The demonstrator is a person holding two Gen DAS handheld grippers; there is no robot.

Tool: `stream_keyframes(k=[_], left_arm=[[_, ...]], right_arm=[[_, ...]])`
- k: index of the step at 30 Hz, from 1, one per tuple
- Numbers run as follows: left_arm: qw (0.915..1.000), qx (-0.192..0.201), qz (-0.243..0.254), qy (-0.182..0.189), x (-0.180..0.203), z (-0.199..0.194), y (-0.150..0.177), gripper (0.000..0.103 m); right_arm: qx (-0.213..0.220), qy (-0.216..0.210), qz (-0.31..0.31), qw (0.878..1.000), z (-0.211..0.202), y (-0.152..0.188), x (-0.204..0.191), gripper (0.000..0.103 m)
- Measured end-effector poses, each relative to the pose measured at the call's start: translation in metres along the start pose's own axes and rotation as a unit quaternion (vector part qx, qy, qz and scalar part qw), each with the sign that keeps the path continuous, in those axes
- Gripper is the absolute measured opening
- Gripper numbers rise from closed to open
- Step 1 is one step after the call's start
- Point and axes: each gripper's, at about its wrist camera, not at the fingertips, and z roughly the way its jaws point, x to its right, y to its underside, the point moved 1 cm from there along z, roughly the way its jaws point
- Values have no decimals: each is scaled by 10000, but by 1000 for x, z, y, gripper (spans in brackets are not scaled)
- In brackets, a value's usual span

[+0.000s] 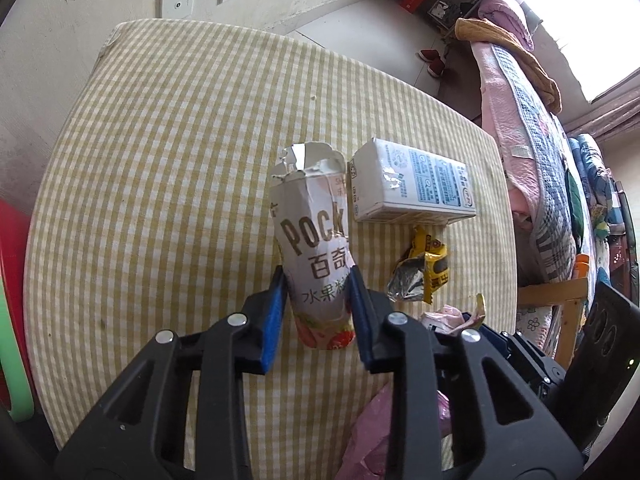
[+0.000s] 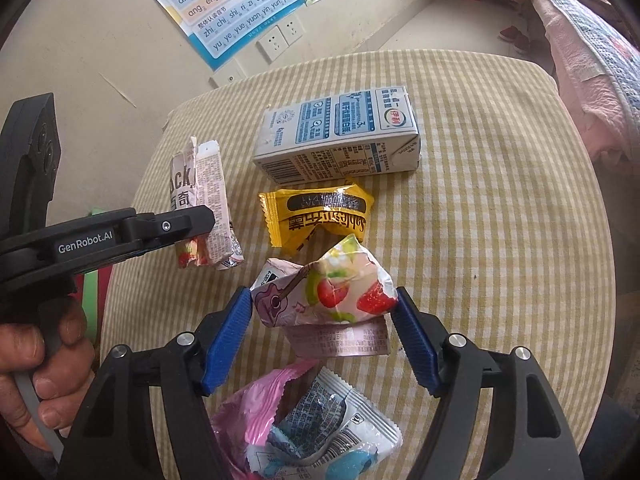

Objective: Collect trash
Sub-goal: 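Grasp the white Pocky box with left tool while right tool grasps strawberry-print wrapper, then carry the Pocky box and strawberry wrapper over the bucket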

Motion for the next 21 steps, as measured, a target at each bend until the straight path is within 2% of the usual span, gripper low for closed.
stream_keyframes(k=[12,21], left_arm=[[9982,599,25,-64,-20,-80,23,30],[9942,1004,-359,-173,-69,-144,55,30]], right_arm=[[478,109,-207,9986,-55,14,-28,69],[668,51,-600,9959,-77,22,-78,69]])
